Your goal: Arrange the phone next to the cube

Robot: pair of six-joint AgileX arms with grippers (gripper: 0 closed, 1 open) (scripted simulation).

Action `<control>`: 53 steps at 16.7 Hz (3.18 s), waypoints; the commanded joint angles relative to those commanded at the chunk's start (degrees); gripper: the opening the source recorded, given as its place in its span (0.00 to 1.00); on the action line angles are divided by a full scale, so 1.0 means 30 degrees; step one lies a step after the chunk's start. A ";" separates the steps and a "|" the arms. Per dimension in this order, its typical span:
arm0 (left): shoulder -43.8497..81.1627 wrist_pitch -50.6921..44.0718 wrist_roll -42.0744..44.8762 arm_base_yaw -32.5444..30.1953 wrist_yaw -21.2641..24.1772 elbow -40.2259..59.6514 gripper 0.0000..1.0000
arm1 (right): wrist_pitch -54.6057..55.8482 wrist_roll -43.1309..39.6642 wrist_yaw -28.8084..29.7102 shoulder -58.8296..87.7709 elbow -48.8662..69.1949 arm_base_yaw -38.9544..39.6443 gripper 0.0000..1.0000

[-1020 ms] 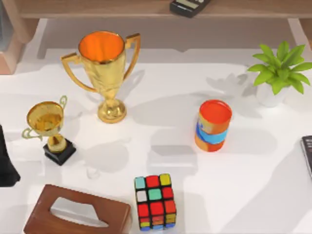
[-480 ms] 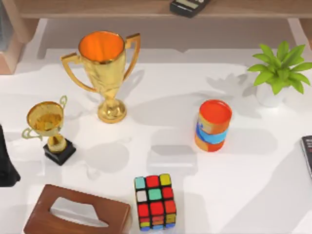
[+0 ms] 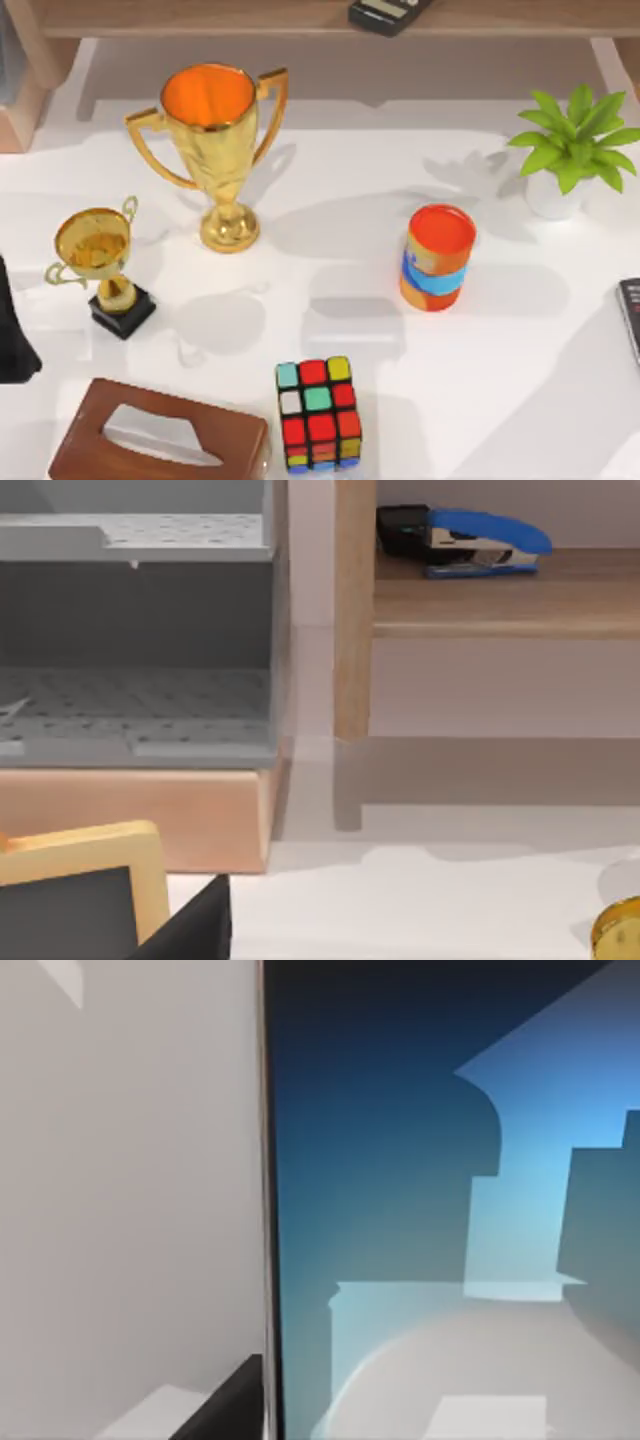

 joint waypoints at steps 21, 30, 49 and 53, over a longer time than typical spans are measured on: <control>0.0000 0.0000 0.0000 0.0000 0.0000 0.0000 1.00 | -0.2235 0.2530 -0.0057 -0.3197 0.1869 0.1647 0.00; 0.0000 0.0000 0.0000 0.0000 0.0000 0.0000 1.00 | -0.3281 1.1698 0.0117 -0.6889 0.1747 0.7845 0.00; 0.0000 0.0000 0.0000 0.0000 0.0000 0.0000 1.00 | -0.4817 3.1553 0.0169 -0.7760 -0.2470 2.1773 0.00; 0.0000 0.0000 0.0000 0.0000 0.0000 0.0000 1.00 | -0.4740 3.2291 0.0138 -0.7549 -0.2630 2.2361 0.00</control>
